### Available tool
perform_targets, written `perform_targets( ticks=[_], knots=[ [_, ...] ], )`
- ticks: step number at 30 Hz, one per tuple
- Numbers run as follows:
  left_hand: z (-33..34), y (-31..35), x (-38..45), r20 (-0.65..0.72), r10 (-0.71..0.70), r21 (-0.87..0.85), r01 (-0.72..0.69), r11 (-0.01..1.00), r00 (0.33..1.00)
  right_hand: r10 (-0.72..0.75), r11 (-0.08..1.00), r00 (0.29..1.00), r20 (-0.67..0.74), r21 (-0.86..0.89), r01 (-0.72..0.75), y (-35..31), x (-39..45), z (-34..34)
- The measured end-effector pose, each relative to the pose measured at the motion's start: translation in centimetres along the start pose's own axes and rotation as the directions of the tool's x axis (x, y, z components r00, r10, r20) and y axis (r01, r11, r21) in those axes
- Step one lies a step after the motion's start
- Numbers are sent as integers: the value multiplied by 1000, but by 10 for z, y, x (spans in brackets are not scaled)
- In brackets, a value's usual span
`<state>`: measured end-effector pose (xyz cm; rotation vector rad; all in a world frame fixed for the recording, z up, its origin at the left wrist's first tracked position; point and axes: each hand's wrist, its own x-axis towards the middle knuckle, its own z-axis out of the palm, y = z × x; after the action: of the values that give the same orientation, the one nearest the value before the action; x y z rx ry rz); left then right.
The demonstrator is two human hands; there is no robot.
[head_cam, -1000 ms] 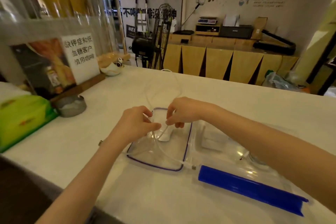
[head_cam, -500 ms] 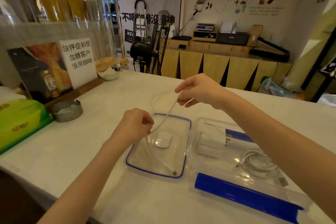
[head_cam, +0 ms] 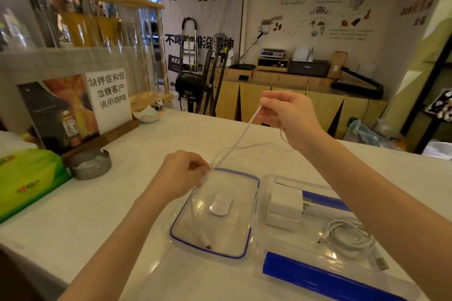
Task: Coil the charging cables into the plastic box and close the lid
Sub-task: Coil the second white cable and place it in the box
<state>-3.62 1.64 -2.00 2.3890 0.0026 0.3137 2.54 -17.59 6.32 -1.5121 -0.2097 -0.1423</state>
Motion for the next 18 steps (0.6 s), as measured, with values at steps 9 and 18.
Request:
perform_targets(
  ticks=[9, 18],
  knots=[
    [19, 16, -6, 136, 108, -73, -98, 992, 985, -43, 999, 996, -74, 9, 44, -6, 6, -6],
    [27, 41, -5, 247, 143, 273, -210, 939, 959, 99, 971, 971, -218, 233, -47, -12, 15, -15]
  ],
)
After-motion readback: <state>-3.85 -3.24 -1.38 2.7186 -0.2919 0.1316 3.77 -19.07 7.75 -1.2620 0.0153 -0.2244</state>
